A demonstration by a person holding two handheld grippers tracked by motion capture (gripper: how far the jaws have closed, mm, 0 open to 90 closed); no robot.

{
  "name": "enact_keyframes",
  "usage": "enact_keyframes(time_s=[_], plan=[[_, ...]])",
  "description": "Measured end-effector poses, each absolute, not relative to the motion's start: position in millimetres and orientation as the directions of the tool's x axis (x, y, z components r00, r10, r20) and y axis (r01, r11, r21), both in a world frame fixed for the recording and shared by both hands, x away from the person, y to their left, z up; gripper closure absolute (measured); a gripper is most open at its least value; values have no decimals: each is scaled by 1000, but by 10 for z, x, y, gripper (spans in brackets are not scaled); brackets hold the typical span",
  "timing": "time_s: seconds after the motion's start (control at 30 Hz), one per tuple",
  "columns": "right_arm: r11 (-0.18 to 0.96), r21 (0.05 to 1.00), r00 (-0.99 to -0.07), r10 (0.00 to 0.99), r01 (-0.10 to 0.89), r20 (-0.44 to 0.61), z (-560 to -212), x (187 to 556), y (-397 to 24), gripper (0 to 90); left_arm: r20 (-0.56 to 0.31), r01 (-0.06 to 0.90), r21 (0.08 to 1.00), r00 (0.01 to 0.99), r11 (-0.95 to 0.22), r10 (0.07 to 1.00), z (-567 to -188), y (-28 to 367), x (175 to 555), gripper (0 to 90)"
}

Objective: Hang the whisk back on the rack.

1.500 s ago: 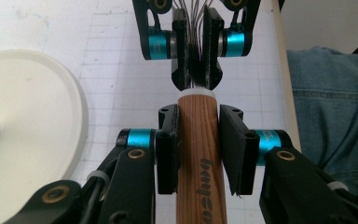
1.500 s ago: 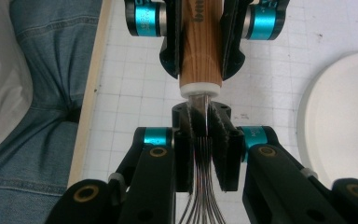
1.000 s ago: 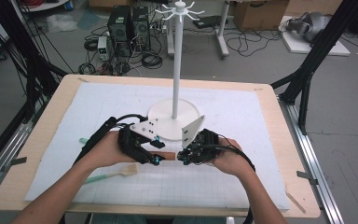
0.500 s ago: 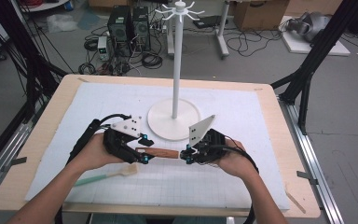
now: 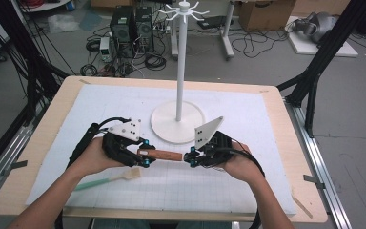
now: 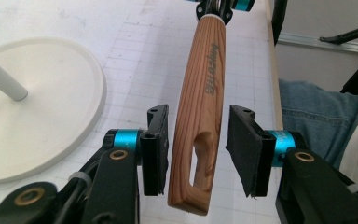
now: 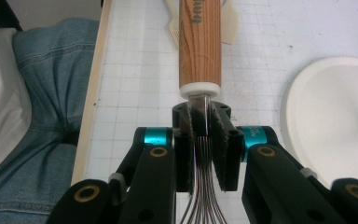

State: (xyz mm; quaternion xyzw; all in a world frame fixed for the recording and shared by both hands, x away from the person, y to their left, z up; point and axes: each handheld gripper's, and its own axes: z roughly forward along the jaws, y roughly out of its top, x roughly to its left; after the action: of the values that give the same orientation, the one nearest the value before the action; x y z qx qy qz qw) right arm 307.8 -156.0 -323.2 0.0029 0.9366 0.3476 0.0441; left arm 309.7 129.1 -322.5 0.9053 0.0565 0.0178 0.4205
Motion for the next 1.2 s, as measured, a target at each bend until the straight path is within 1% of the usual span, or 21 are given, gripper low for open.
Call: enact_keyframes(time_s=[0.1, 0.63, 0.93, 1.2], plan=[[758, 651, -996, 36, -25, -80, -3231, 3075, -1557, 807, -13, 80, 764, 994, -640, 110, -3224, 1288, 3097, 612], [746, 665, -996, 29, -31, -79, -3228, 3072, -1550, 808, -21, 77, 776, 995, -626, 97, -3211, 1275, 3098, 655], [762, 647, -997, 18, -35, -75, -3270, 3066, -1531, 809, -37, 63, 778, 998, -625, 54, -3211, 1275, 3102, 702], [766, 641, -997, 8, -45, -80, -3296, 3067, -1515, 810, -36, 61, 776, 998, -627, 52, -3214, 1274, 3092, 706]])
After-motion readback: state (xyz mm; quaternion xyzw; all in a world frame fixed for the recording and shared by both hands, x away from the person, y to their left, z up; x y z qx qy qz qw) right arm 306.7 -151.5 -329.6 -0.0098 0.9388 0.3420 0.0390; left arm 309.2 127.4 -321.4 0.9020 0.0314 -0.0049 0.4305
